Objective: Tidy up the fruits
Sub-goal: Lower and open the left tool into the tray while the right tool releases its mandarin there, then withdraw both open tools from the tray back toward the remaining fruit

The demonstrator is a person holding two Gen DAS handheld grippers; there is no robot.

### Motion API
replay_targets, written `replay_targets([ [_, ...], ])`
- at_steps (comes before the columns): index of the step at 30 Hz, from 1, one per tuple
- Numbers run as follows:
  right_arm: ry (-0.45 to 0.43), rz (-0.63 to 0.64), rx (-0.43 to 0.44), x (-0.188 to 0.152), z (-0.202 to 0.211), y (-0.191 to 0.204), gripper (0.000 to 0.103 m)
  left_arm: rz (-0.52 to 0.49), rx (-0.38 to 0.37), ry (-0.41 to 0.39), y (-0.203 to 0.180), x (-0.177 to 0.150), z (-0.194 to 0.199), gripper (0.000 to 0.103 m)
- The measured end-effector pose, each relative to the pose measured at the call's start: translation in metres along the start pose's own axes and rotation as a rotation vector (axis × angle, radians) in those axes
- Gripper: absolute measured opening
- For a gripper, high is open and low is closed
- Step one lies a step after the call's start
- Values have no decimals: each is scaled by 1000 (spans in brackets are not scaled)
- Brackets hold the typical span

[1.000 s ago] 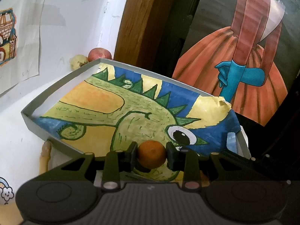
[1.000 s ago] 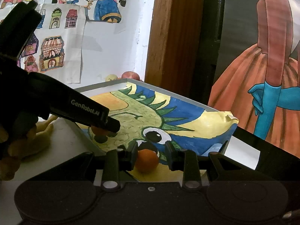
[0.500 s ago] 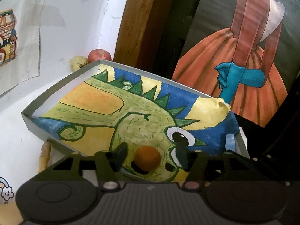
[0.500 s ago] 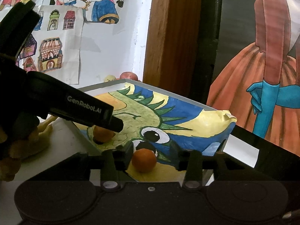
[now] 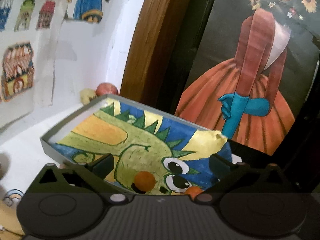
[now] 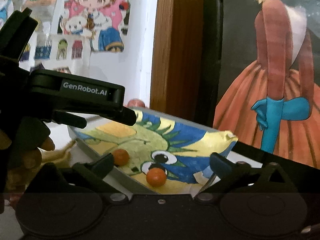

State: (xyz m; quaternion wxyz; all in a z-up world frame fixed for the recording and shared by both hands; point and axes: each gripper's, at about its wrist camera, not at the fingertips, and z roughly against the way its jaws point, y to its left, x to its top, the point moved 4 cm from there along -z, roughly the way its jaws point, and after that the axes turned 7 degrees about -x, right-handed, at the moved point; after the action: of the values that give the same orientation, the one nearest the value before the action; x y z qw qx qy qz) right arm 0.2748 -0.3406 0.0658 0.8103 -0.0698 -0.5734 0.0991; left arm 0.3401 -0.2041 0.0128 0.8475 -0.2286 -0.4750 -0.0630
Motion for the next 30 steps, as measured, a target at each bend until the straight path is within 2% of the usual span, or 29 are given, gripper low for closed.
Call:
replay_targets([
  [11, -58, -39, 28, 6, 60, 18, 102, -45, 62, -88, -3, -3, 76, 103],
  [24, -91, -46, 98, -1, 130, 64, 102, -140, 166, -111, 18, -34, 170, 103],
  [30, -88, -34, 123, -10, 159, 86, 102, -180, 171, -119, 28, -49, 205, 103],
])
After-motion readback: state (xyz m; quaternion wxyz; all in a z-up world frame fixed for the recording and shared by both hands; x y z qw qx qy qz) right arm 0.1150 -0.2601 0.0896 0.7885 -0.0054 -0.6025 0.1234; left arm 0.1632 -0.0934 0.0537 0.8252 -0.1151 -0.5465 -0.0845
